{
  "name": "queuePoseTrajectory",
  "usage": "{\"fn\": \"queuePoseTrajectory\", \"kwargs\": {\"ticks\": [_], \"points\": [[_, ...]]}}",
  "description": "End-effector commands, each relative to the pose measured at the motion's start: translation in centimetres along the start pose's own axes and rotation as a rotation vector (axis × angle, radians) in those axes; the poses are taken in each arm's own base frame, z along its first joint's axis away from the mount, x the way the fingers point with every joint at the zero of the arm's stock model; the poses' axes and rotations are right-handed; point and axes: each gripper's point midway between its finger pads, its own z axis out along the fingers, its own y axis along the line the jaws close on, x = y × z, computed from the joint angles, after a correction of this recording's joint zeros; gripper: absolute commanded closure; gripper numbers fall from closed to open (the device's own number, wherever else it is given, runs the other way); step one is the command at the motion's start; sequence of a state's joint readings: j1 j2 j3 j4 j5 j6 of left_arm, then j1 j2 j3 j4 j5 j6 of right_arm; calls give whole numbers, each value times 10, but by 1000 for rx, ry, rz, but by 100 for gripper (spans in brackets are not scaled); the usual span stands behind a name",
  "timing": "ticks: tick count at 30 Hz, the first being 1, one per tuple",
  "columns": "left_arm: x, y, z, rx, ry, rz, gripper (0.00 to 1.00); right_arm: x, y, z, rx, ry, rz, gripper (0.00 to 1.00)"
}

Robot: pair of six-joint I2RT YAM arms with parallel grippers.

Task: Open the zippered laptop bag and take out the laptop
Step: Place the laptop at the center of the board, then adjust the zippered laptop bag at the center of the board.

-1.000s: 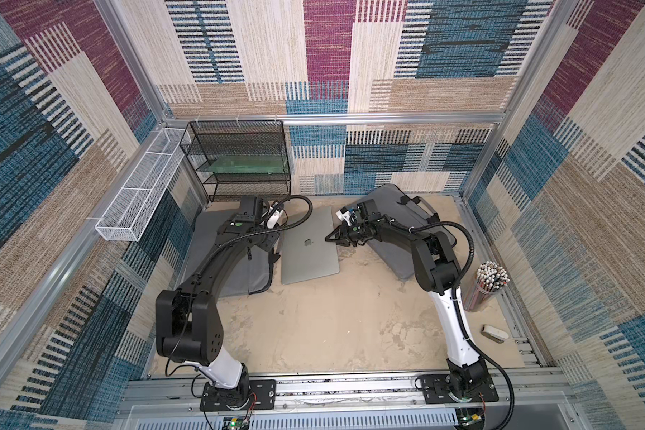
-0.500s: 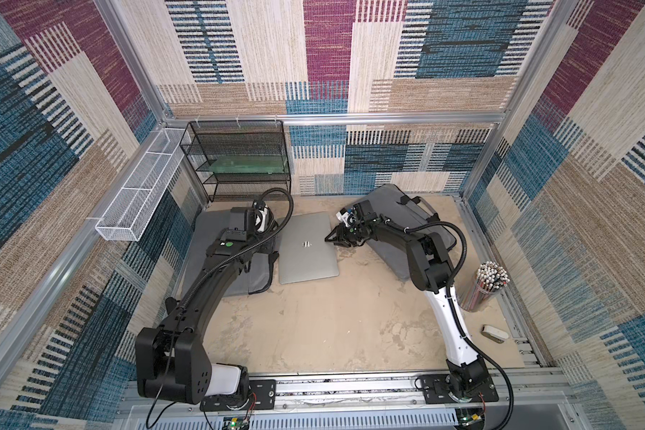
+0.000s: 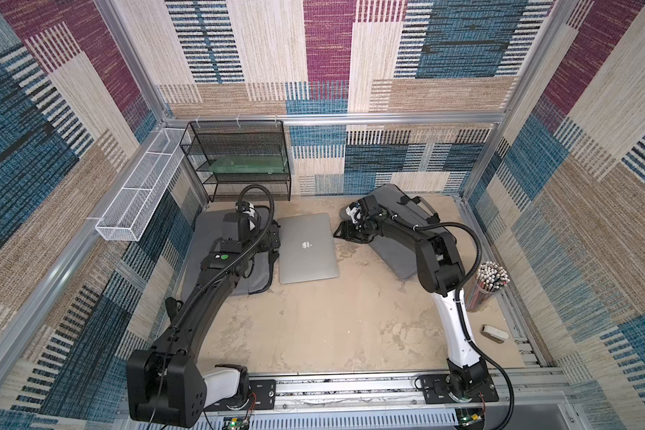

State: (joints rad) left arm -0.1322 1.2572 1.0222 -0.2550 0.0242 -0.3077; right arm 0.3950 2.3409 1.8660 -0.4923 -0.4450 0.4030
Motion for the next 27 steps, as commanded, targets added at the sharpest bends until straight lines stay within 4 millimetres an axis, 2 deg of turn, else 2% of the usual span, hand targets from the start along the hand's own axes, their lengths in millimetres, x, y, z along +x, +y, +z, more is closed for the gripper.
{"fn": "queuePoseTrajectory", "kwargs": {"ticks": [1,6,7,9,13,16,21,24,27], "points": [[-5,-14,-3,83,-24,-111,1,1,-9,-26,122,-40,-42,19],[13,-37,-2,200,38,-201,1,7,-16,-73,226,-118,-57,1],[18,-42,-2,211,52,-205,1,7,-21,-83,254,-134,-53,0],[27,-54,-2,230,73,-197,1,5,-32,-103,311,-167,-47,5],[44,-83,-2,252,102,-156,1,2,-69,-140,427,-215,-8,5],[57,-105,0,278,138,-131,1,1,-103,-160,495,-226,36,5],[81,-136,11,318,226,-123,1,4,-159,-181,586,-226,110,5],[95,-156,16,344,274,-110,1,10,-180,-190,611,-226,146,5],[107,-171,22,358,309,-92,0,22,-192,-194,614,-217,174,5]]}}
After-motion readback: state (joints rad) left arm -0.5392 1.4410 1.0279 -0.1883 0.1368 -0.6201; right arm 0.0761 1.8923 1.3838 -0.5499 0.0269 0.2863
